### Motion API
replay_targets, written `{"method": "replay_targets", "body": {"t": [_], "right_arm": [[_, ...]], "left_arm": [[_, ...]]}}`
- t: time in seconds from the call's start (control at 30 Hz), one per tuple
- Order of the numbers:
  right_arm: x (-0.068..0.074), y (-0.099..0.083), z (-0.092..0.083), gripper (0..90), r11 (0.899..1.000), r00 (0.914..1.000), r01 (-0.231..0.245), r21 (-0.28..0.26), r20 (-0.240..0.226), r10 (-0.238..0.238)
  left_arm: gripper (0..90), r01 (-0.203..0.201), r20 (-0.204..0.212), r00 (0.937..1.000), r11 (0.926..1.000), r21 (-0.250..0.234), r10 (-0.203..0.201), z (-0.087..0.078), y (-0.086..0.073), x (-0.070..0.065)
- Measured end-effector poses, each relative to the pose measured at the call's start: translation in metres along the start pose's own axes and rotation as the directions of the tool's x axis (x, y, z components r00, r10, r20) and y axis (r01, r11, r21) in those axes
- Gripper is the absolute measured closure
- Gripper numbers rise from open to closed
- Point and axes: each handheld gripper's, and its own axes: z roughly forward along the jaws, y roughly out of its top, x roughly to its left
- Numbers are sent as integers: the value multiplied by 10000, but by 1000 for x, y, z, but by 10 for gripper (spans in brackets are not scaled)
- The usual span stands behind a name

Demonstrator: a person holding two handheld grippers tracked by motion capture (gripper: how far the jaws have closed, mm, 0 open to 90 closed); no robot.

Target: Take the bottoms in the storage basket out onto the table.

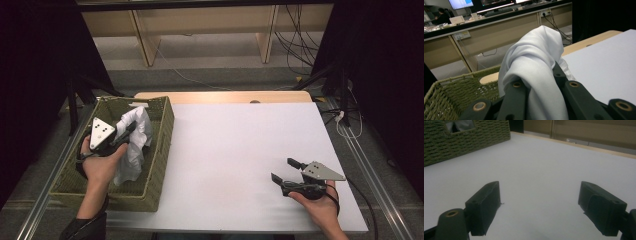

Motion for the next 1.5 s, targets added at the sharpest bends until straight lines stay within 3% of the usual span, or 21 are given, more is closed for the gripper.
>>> {"method": "replay_targets", "body": {"t": [0.43,1.5], "right_arm": [[0,0,1,191,10000,10000,-13,-64,-8,13],[-1,-2,2,195,9999,10000,-22,-142,15,23]], "left_arm": [[778,30,-124,9999,9983,-579,-37,-2,17,0],[778,-33,-463,9989,9940,-1094,-18,-7,32,5]]}}
